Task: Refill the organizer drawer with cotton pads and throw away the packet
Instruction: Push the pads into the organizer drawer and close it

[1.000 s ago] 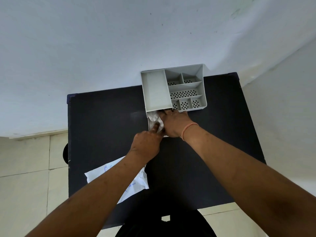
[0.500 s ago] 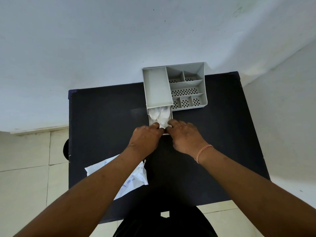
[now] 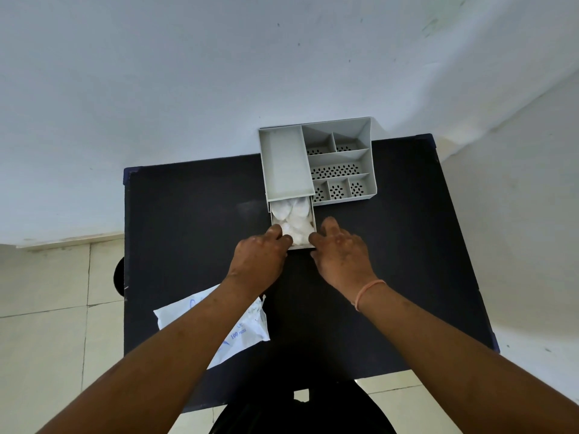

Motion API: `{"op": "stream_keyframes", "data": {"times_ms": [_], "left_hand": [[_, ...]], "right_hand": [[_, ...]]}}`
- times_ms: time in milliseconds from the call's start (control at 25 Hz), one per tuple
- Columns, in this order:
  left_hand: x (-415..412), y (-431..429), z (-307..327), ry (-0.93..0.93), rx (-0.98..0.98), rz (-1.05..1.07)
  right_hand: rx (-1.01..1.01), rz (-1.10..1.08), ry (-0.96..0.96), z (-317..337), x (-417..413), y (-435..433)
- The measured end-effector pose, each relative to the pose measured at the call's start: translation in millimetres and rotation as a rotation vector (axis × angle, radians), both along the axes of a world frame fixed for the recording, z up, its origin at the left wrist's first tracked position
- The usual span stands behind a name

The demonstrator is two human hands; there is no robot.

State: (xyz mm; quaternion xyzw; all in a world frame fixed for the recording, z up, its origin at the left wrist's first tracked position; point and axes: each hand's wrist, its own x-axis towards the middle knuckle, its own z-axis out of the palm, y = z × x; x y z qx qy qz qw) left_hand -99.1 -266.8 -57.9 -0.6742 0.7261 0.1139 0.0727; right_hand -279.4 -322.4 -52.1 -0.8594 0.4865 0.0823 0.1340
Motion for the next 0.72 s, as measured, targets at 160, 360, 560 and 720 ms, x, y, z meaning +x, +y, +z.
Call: {"op": "stream_keyframes", "data": {"times_ms": [160,360,560,720], "left_hand": [[-1.9,-8.6,-4.5,0.015,0.014,0.025],[-3.3,-29.4,-7.3,0.022,0.027,0.059],[8.3,-51.1,-5.9,0.042,-0.014,0.162],[17.2,-49.1,-8.2,0.233,-0.065,0.262]], "right_hand": [[0.046,-0.024,0.037,-14.4,5.0,-11.7],[0.048,-0.088,0.060,-21.4,13.8,-31.4],[0.054,-0.140,0.012,-22.4,32.0,-53.8],[0.170,-0.169,-0.072,-17.5,31.0,-61.2]]}}
